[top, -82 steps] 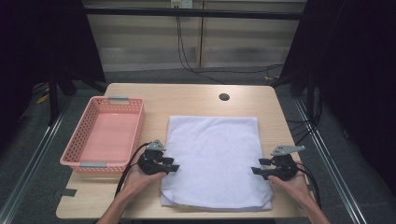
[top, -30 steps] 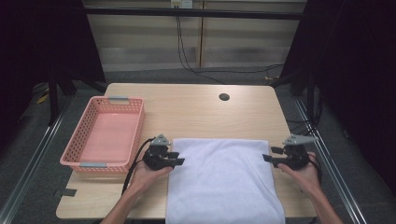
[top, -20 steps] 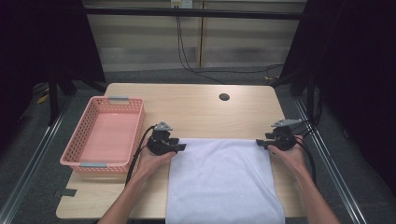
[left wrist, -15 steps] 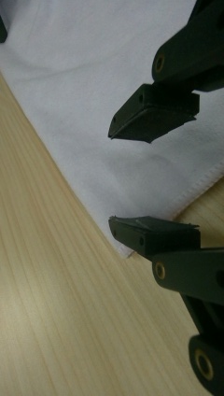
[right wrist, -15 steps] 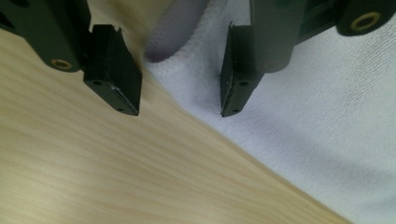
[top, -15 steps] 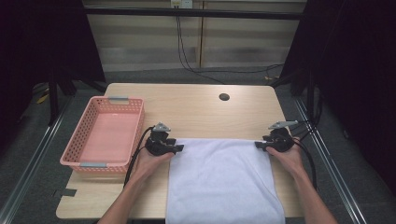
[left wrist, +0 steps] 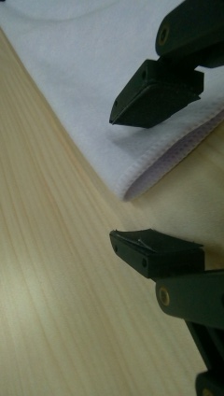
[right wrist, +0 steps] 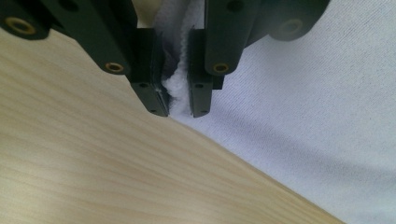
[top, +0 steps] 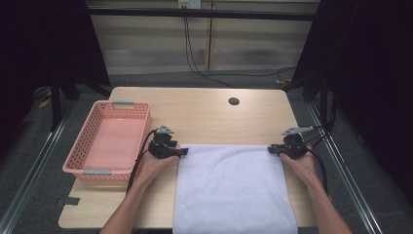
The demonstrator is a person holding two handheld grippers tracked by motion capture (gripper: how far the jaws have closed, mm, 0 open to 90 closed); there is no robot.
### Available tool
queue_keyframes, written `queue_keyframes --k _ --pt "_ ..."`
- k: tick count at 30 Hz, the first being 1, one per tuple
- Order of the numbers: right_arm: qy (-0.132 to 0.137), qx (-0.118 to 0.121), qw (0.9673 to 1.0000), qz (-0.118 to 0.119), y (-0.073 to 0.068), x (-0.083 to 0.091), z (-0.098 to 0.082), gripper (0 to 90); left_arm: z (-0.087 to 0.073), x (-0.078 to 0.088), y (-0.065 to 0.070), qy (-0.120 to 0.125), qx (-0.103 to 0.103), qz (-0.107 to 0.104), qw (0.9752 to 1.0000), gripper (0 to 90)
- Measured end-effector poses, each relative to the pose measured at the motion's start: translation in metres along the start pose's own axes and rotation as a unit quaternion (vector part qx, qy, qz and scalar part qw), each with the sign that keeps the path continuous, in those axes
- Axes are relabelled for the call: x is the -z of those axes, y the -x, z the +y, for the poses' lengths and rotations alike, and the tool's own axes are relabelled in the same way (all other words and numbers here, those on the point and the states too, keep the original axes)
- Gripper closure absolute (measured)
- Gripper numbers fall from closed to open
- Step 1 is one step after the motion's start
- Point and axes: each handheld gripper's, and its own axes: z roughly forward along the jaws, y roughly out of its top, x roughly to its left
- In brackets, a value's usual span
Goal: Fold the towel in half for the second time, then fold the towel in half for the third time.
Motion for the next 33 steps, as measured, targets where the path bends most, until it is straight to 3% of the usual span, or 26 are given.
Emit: queue_keyframes --k 1,3,4,5,6,7,9,11,16,22,28,33 --pt "0.001 0.002 1.0 0.003 0.0 0.0 0.0 80.1 0.0 -0.002 0.002 0.002 -0.009 0.004 1.0 44.1" --pt "0.002 0.0 1.0 0.004 0.0 0.0 0.0 80.5 0.001 -0.003 0.004 -0.002 -0.02 -0.021 0.9996 54.0" --pt "0.001 0.0 1.0 0.003 -0.001 0.0 0.0 80.7 0.001 -0.004 0.006 -0.003 -0.026 -0.023 0.9994 63.6" --pt "0.0 0.0 1.0 0.002 0.0 0.0 0.0 81.0 0.0 -0.004 0.007 -0.004 -0.032 -0.038 0.9988 71.5" --pt "-0.001 -0.003 1.0 0.003 0.0 0.0 0.0 81.4 0.001 -0.003 0.008 -0.004 -0.033 -0.032 0.9989 78.1" --pt "0.001 -0.001 1.0 0.004 0.001 0.0 0.0 81.5 0.002 -0.002 0.009 0.003 -0.029 -0.042 0.9987 80.9" --pt "0.006 -0.003 1.0 0.006 0.001 0.001 0.0 82.1 0.006 0.003 0.01 0.013 -0.027 -0.053 0.9982 82.2" --pt "0.015 -0.009 0.9998 0.01 0.002 0.006 0.001 82.4 0.01 0.009 0.008 0.035 -0.007 -0.067 0.9971 82.3" --pt "0.039 -0.01 0.9992 0.003 0.004 0.021 0.005 82.9 0.021 0.019 0.007 0.063 -0.003 -0.073 0.9954 82.6" --pt "0.075 -0.025 0.9968 0.014 0.01 0.033 0.016 83.1 0.039 0.027 0.006 0.069 -0.008 -0.074 0.9948 82.3" --pt "0.092 -0.021 0.9954 0.014 0.014 0.043 0.036 83.3 0.056 0.036 0.002 0.088 -0.005 -0.071 0.9936 82.4" --pt "0.109 -0.033 0.9934 0.012 0.019 0.049 0.05 83.4 0.071 0.044 0.002 0.096 -0.015 -0.062 0.9933 82.5"
